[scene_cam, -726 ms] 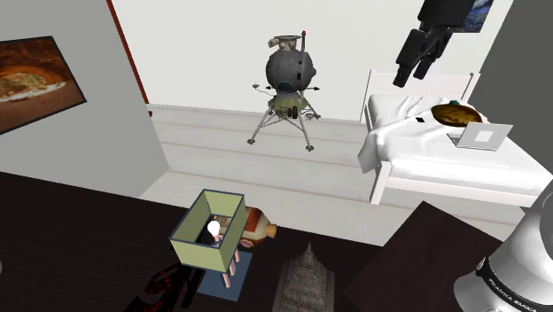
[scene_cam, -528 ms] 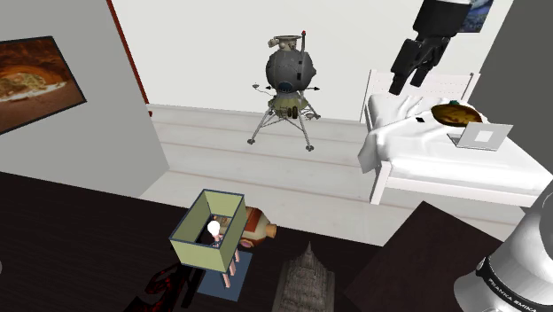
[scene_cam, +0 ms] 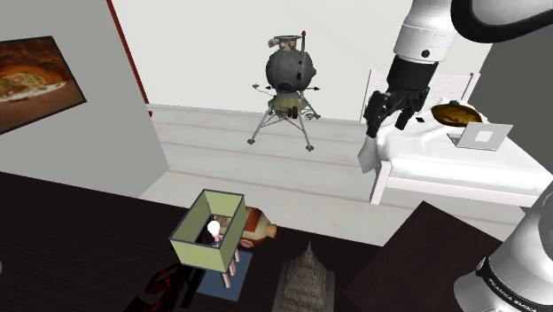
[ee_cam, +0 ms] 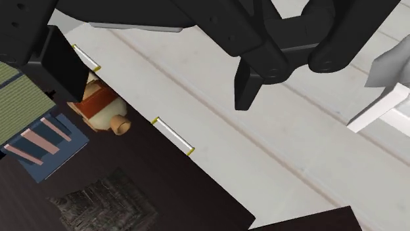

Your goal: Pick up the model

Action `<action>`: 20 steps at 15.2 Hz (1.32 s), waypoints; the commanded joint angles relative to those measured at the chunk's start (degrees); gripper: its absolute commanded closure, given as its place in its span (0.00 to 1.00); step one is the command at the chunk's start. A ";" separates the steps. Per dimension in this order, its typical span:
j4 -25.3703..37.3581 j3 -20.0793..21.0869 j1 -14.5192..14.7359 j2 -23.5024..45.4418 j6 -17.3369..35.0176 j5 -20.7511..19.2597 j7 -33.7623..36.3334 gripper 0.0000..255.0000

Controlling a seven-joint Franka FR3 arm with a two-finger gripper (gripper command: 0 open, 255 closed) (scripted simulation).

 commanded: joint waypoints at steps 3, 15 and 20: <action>-4.56 4.35 -0.12 2.60 5.95 3.29 7.57 0.00; -10.18 18.34 -0.95 21.11 27.14 11.93 29.75 0.00; -8.72 24.28 -3.08 33.77 37.30 11.41 40.47 0.00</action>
